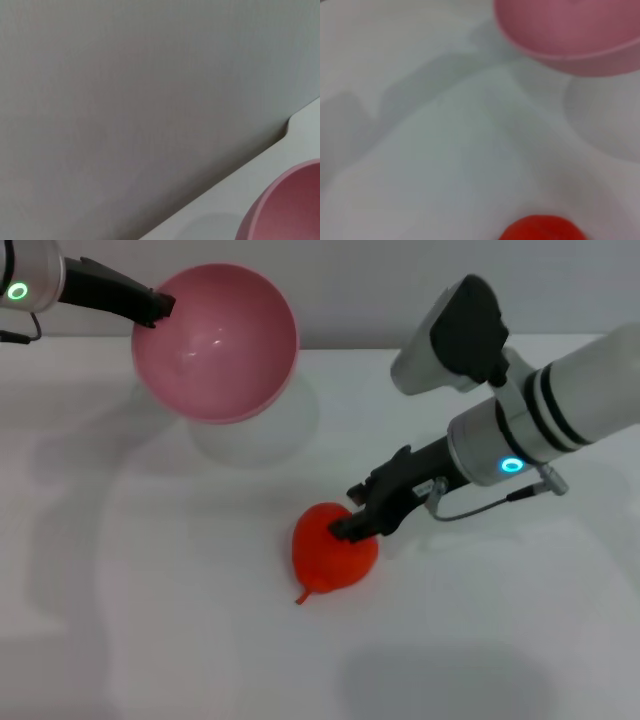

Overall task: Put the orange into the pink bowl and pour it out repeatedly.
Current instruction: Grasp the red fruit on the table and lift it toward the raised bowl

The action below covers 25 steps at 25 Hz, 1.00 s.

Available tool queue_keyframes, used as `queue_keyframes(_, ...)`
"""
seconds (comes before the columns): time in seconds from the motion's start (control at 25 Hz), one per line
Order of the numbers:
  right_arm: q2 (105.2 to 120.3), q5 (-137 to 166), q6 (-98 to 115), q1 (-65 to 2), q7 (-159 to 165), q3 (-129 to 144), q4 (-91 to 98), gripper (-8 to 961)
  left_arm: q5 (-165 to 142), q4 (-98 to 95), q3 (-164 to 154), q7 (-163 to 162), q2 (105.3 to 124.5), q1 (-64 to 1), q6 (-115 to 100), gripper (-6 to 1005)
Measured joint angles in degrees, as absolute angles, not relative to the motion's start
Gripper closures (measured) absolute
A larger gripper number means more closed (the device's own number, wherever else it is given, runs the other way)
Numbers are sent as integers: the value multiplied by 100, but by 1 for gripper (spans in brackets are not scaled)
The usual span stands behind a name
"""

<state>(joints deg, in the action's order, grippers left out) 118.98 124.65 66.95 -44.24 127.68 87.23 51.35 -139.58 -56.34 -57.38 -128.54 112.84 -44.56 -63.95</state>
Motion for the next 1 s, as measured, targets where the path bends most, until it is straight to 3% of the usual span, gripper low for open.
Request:
queue_keyframes(0.92,11918,12341,6349,-4360,12594,8914,4568,567,-13974,-5662,-5791,-12869,11470,-4520,-6455,959)
queue_keyframes(1.0,11918,12312,6348,-4351,12593,8889,4586,714,-13974,-5662,-5791,-12870,11470,-4520,-6456,959)
